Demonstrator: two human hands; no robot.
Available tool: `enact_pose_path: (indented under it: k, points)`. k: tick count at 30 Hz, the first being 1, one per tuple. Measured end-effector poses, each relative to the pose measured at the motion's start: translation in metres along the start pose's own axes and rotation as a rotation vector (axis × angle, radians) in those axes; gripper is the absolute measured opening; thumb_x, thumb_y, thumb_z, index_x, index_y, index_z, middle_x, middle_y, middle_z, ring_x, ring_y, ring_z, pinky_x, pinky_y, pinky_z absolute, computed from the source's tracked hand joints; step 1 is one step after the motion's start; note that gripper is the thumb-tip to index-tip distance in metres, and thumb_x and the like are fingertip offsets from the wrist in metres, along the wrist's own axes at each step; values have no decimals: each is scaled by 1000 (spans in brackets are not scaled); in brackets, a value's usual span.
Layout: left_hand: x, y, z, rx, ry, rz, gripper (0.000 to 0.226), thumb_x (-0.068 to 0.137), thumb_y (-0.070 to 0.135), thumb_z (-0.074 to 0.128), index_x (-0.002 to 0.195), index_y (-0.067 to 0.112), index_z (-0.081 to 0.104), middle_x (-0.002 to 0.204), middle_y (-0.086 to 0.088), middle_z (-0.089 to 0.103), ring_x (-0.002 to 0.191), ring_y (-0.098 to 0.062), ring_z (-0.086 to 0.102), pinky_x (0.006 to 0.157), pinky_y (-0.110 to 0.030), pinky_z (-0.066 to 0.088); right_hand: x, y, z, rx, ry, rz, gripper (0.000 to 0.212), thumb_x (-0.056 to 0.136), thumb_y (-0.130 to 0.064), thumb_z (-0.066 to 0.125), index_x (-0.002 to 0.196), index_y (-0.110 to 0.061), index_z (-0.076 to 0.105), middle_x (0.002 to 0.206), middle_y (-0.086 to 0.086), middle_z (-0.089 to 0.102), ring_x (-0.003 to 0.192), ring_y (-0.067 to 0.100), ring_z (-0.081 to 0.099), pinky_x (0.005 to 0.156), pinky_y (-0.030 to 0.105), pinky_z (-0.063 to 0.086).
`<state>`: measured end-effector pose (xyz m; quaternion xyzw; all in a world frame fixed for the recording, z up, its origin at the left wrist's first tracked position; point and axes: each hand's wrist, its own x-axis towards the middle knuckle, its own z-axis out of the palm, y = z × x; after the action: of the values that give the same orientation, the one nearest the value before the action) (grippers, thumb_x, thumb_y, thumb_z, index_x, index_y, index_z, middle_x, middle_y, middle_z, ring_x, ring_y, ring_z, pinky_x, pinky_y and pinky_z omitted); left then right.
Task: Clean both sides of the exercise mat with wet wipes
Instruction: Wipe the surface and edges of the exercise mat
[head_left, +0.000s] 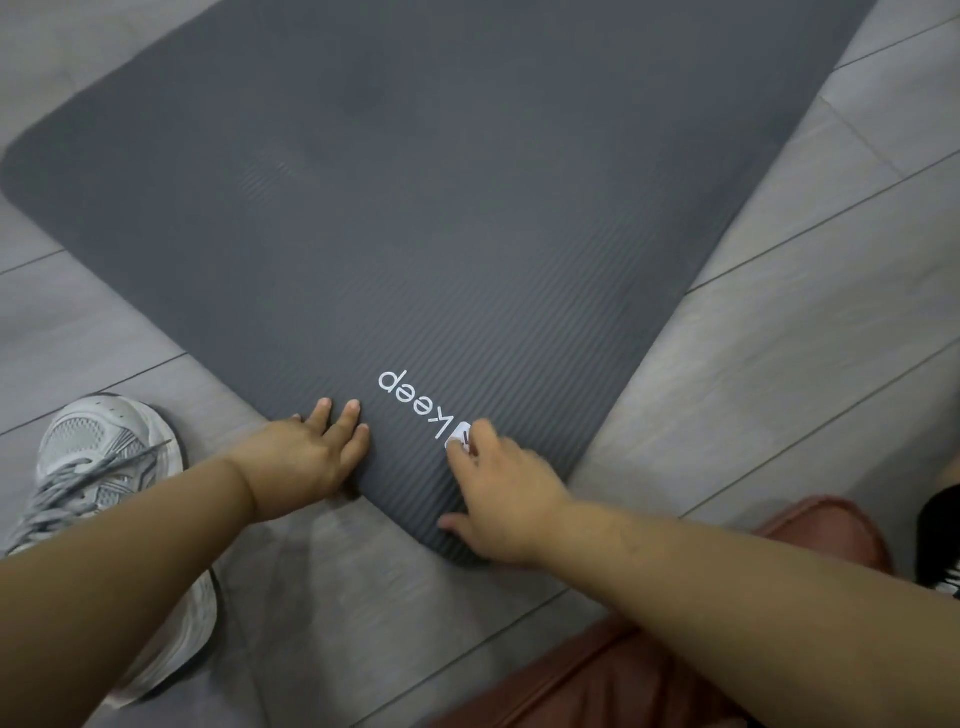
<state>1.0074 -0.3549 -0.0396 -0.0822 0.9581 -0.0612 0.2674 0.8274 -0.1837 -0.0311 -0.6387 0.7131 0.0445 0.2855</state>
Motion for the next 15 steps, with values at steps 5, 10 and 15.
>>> enact_pose_path:
  k: [5,10,15]
  points:
    - [2,14,8,-42,228,59,38,73,5,36,101,-13,54,93,-34,65,66,-48,66,32,-43,48,0,-20,18,-133,82,-32,95,82,-55,55,145,-2,8,139,13,21,106,31,44,79,42,41]
    - [30,43,-22,-43,478,172,40,76,10,37,94,-6,69,90,-25,70,62,-41,68,31,-34,47,-20,10,11,-329,79,-12,69,84,-23,52,143,0,23,136,16,27,101,34,48,73,38,41]
    - [70,60,-39,-91,487,127,38,76,16,45,103,7,70,108,-17,68,85,-33,70,51,-33,55,-35,83,-22,-400,25,333,82,31,-27,86,108,-7,65,104,10,60,75,33,54,53,32,38]
